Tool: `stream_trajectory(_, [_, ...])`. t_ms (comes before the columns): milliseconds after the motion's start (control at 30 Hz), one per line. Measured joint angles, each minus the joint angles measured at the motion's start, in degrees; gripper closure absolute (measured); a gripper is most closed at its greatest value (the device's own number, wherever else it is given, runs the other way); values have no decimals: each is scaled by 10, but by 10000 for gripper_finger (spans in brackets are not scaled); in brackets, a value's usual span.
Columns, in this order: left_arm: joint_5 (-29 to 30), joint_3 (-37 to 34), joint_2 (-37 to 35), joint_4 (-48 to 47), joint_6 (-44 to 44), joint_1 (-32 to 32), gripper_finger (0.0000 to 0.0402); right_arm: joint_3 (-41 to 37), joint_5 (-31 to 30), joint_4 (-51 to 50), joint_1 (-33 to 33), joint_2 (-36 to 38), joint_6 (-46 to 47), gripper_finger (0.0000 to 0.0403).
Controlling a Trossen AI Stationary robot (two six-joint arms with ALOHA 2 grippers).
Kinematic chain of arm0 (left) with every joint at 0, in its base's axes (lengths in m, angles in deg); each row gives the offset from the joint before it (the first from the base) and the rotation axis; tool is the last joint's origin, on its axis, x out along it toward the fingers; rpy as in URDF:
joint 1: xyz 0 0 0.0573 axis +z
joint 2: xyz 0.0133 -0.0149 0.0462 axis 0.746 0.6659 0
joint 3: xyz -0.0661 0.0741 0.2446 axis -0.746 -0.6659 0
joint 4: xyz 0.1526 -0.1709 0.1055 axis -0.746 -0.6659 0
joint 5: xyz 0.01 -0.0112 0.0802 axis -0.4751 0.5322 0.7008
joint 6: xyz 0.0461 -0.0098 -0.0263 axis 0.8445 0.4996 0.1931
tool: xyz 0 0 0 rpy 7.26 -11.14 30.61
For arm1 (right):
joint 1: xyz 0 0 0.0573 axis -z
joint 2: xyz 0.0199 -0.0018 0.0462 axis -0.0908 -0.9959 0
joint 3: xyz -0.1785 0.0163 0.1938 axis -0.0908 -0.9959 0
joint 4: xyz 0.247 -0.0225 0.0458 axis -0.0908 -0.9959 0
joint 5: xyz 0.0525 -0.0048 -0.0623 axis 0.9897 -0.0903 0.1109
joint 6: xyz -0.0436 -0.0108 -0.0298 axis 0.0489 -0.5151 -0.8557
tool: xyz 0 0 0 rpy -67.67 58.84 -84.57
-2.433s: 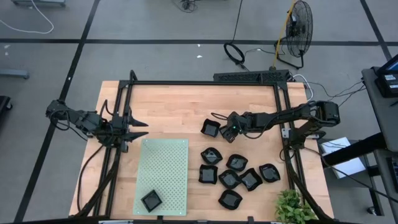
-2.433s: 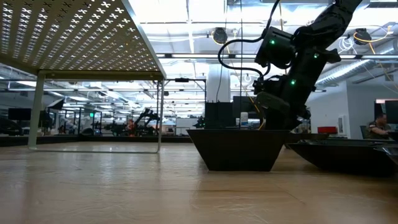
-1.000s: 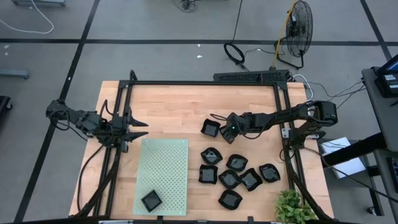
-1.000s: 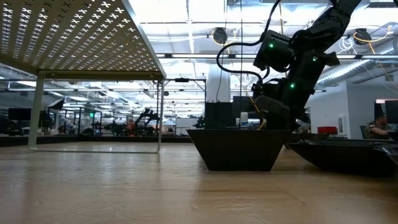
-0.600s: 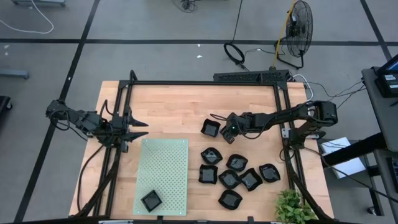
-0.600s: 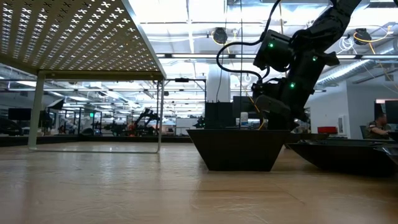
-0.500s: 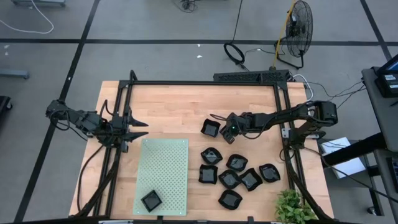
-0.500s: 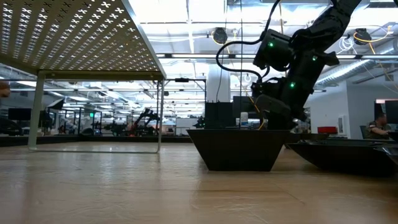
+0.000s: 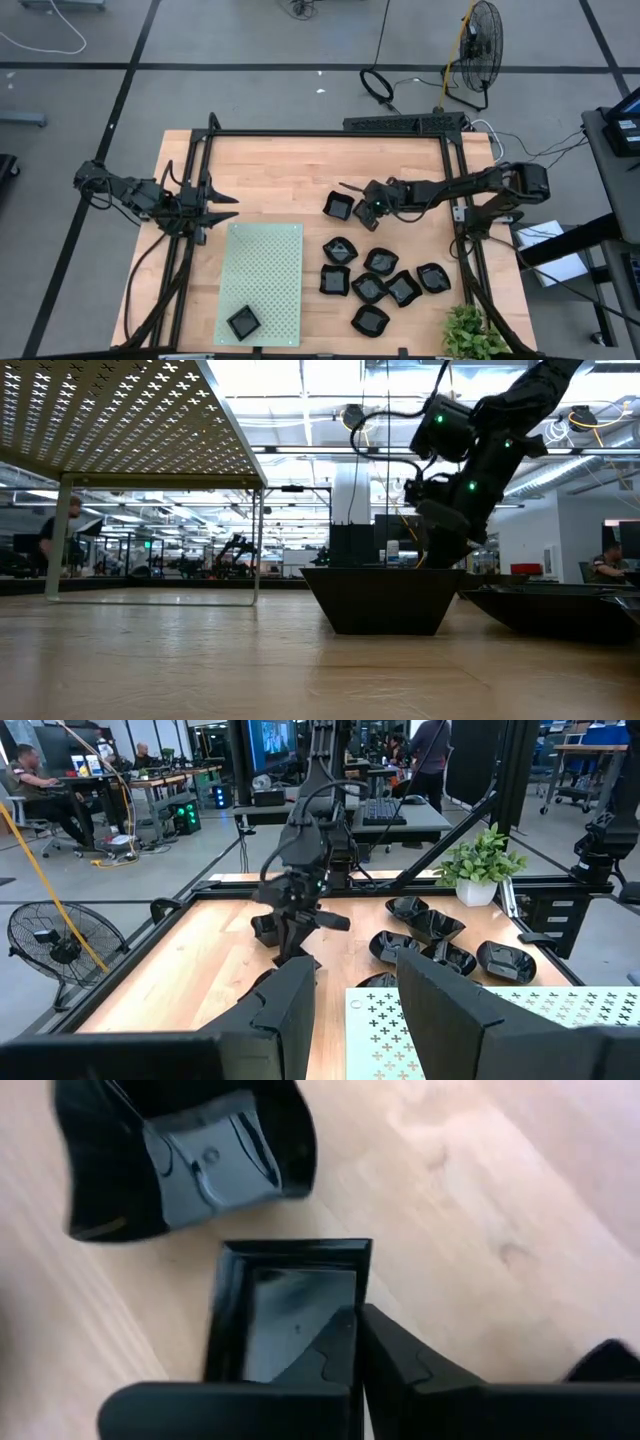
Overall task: Pick & Place Mini shaped plates
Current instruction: Stack the square plate on top of the other square plates on the shelf
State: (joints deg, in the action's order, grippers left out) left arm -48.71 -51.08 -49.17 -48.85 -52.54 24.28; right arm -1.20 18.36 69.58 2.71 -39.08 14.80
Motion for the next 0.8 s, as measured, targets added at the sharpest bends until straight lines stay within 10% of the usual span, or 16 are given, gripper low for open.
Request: stream_trajectory(800, [0, 0, 0, 0, 0, 0, 254, 0, -30, 135, -2, 101, -126, 402])
